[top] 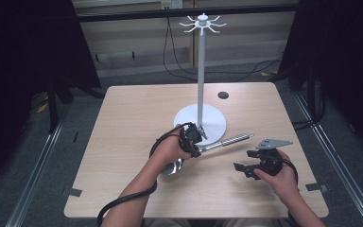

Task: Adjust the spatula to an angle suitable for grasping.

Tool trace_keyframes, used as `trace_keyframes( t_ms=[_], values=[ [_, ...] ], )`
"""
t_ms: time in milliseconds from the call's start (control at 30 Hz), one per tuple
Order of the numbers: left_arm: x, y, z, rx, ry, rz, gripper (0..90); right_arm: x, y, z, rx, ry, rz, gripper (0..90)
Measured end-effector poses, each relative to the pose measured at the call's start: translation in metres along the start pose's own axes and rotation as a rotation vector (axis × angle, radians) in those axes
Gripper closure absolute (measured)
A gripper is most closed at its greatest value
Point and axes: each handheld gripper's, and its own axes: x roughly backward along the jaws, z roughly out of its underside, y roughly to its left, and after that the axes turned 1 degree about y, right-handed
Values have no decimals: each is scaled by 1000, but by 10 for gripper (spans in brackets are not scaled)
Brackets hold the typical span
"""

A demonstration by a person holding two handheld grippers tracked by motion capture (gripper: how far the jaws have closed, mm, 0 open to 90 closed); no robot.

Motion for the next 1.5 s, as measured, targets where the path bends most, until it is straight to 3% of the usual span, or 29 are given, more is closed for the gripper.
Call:
trace_keyframes(
  t_ms=[133, 400, 700, 1033, 1500],
  values=[
    [12, 0, 0, -28, -34, -7, 753, -1, 1, 1, 12, 12, 0, 169],
    [26, -3, 6, 35, -157, -21, 753, -4, 1, 2, 24, 31, -4, 109],
    [42, -8, 14, 63, -276, -30, 753, -9, 2, 4, 49, 68, -20, 87],
    [56, -11, 21, 113, -384, -53, 753, -11, 4, 5, 55, 80, -23, 85],
    [72, -8, 33, 171, -495, -86, 753, -12, 4, 5, 54, 84, -23, 84]
  ],
)
